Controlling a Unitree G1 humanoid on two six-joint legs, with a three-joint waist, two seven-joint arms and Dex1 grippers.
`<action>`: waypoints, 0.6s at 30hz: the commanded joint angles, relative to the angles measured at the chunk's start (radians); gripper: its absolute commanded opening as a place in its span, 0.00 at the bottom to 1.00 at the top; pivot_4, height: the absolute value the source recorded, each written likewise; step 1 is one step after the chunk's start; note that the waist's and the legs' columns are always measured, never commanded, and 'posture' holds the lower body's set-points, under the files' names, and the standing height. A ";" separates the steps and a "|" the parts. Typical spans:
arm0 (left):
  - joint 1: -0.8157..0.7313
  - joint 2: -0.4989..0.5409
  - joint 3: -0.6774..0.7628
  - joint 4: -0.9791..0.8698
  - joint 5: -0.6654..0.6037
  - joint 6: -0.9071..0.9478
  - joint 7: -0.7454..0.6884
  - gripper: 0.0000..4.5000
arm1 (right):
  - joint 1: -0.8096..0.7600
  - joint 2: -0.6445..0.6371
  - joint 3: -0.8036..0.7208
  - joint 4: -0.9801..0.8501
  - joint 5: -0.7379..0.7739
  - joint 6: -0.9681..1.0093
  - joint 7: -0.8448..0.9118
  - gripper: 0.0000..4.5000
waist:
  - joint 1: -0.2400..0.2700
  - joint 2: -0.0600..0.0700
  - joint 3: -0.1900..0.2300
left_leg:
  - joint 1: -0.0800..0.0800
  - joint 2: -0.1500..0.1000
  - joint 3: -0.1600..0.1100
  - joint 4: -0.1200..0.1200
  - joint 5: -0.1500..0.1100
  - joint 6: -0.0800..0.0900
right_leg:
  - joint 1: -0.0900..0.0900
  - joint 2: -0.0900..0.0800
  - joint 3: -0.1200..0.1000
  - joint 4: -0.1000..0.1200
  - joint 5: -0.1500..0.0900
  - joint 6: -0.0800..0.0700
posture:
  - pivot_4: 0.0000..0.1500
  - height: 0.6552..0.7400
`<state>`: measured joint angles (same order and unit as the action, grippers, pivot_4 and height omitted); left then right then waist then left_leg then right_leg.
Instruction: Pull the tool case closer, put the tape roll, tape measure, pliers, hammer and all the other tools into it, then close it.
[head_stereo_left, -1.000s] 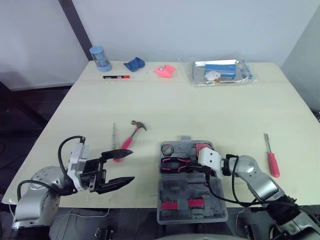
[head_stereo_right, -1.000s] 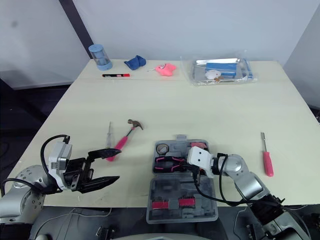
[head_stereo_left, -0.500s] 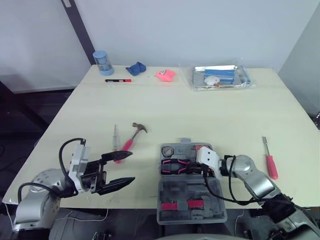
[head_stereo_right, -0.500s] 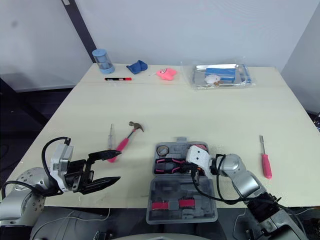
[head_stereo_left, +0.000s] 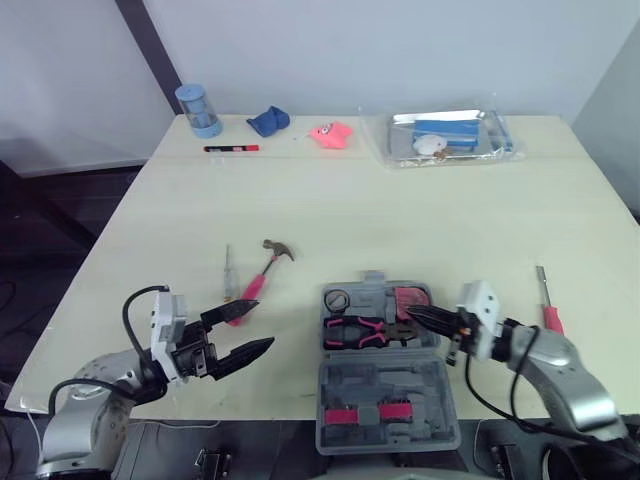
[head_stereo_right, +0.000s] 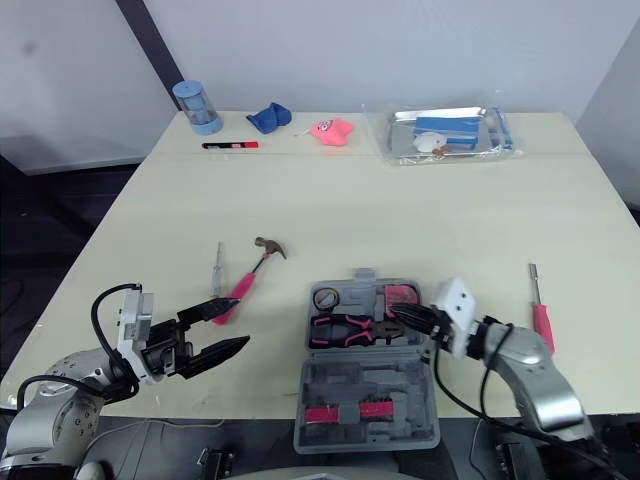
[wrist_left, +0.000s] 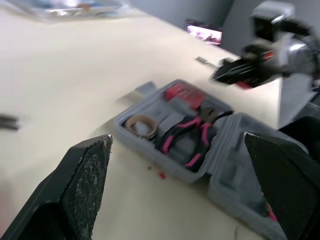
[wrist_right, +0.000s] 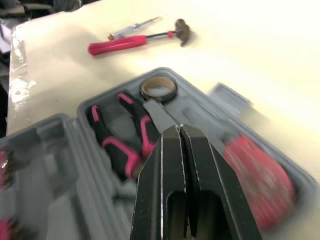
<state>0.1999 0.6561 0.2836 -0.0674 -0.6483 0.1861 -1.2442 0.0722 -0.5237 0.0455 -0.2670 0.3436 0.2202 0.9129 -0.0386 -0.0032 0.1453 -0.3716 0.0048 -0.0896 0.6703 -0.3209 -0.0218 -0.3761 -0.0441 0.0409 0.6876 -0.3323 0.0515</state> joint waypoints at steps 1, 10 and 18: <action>0.036 0.018 0.048 0.025 0.015 -0.024 -0.005 1.00 | 0.125 -0.066 -0.131 -0.035 0.053 -0.071 0.056 0.20 | 0.002 0.001 0.000 | 0.000 0.000 0.000 0.000 -0.001 0.003 | 0.000 0.000 0.000 0.000 0.000 0.000 | 1.00 1.00; 0.080 0.049 0.089 0.172 0.078 -0.104 -0.041 1.00 | 0.461 -0.165 -0.436 -0.012 0.119 -0.147 0.147 1.00 | 0.000 -0.004 0.009 | 0.011 0.001 0.001 -0.001 -0.002 0.003 | 0.010 0.005 0.001 0.001 0.000 0.000 | 1.00 1.00; 0.044 0.042 0.028 0.155 0.130 -0.128 -0.045 1.00 | 0.423 -0.158 -0.421 0.012 0.083 -0.160 0.121 1.00 | 0.004 -0.004 0.009 | 0.012 0.001 -0.001 0.000 -0.002 0.003 | 0.012 0.005 0.001 0.000 0.000 0.000 | 1.00 1.00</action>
<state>0.2461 0.6914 0.3297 0.1252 -0.5264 0.0616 -1.2814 0.5138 -0.6808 -0.3902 -0.2464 0.4344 0.0647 1.0450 -0.0348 -0.0069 0.1546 -0.3594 0.0063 -0.0904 0.6701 -0.3227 -0.0187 -0.3637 -0.0395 0.0418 0.6879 -0.3325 0.0513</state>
